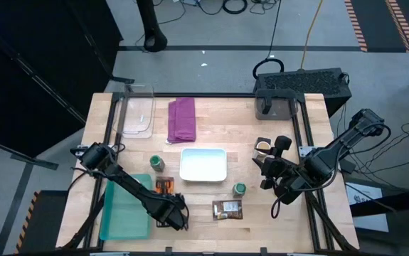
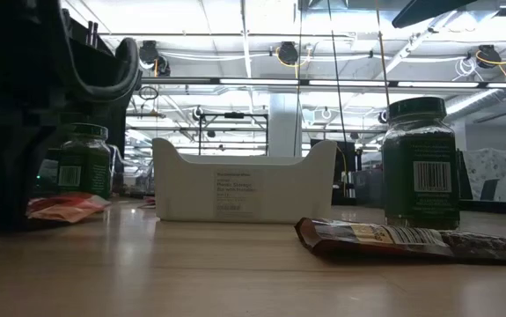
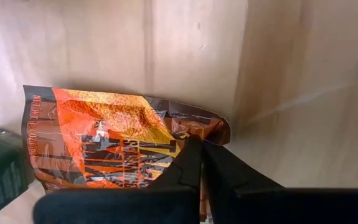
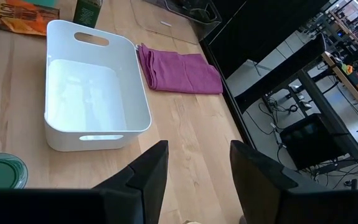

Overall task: Sort spices by type
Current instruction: Put the left orange seasoning bag into the transparent bin

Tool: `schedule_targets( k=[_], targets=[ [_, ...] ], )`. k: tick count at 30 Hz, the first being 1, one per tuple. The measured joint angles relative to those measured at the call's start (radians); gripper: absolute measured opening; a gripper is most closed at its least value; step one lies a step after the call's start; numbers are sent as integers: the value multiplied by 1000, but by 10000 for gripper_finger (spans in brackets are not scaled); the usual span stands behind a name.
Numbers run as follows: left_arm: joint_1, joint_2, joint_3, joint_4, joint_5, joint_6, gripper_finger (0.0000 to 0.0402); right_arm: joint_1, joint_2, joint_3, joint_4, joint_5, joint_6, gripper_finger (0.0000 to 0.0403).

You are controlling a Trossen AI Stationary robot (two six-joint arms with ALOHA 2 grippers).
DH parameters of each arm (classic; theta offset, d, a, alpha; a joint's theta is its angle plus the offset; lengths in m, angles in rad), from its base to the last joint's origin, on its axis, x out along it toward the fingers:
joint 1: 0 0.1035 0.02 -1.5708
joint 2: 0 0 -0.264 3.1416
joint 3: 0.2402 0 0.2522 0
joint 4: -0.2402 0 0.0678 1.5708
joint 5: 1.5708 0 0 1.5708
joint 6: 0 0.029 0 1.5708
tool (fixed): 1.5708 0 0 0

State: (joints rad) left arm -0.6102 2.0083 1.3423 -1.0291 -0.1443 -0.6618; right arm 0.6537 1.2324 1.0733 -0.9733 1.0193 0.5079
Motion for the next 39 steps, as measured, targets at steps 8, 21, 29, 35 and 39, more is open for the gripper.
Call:
schedule_targets(
  k=[8,21,29,35,39],
  targets=[
    [-1,3,93,-34,40,62,2,0,0,0,1,0,2,155],
    [2,1,380,-283,-81,74,1,0,0,0,3,0,3,155],
    [10,0,508,-378,-112,74,0,0,0,0,2,0,3,155],
    [20,-1,616,-468,-180,74,0,0,0,0,3,0,0,155],
    [35,-1,678,-491,-207,84,0,0,0,0,2,0,0,155]
  ],
)
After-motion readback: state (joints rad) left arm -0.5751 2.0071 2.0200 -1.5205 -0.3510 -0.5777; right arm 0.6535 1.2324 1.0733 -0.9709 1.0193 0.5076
